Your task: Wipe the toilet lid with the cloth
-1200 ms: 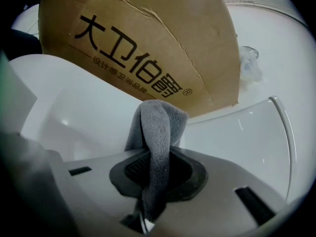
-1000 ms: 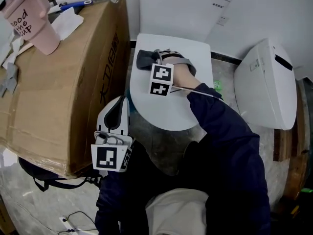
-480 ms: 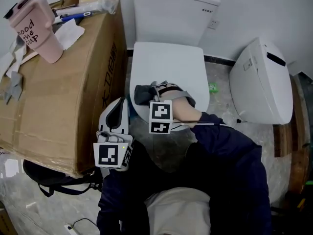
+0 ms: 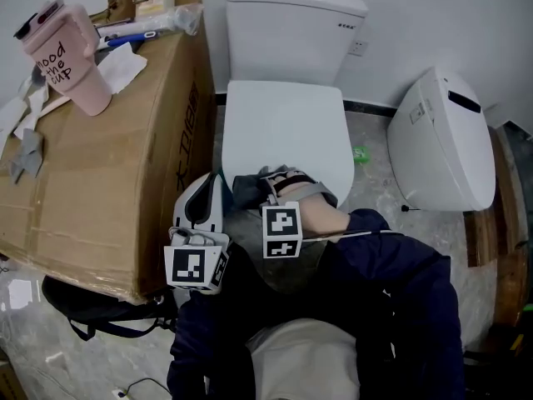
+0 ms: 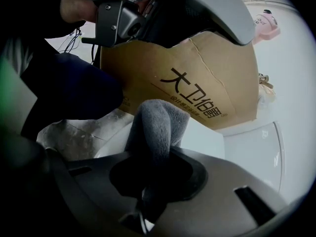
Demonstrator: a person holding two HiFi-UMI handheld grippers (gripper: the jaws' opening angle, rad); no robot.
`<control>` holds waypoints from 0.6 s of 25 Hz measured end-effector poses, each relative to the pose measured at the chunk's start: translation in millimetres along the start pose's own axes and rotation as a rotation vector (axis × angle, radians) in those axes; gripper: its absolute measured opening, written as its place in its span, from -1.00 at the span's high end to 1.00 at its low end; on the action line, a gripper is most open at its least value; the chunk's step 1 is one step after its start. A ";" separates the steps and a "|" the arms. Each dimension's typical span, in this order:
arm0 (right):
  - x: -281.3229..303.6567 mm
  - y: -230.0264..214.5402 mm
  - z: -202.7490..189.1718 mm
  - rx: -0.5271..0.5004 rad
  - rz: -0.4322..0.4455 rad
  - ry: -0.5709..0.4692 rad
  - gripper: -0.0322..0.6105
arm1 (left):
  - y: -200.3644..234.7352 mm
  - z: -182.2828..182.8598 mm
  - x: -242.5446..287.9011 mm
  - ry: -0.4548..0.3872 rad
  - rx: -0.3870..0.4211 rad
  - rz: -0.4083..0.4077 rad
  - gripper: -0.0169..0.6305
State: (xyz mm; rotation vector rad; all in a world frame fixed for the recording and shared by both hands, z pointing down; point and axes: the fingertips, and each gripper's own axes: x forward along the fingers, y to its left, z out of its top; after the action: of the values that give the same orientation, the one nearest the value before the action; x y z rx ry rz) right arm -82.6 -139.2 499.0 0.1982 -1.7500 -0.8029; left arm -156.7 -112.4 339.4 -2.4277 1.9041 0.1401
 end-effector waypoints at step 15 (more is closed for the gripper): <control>4.1 2.4 -0.3 0.020 0.177 -0.060 0.69 | -17.0 2.4 -5.0 0.013 0.025 -0.017 0.90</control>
State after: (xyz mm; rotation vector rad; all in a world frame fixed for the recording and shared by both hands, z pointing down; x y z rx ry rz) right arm -83.1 -139.6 503.7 0.0316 -1.8044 -0.6683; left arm -141.4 -103.3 337.3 -2.4337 1.8788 0.1002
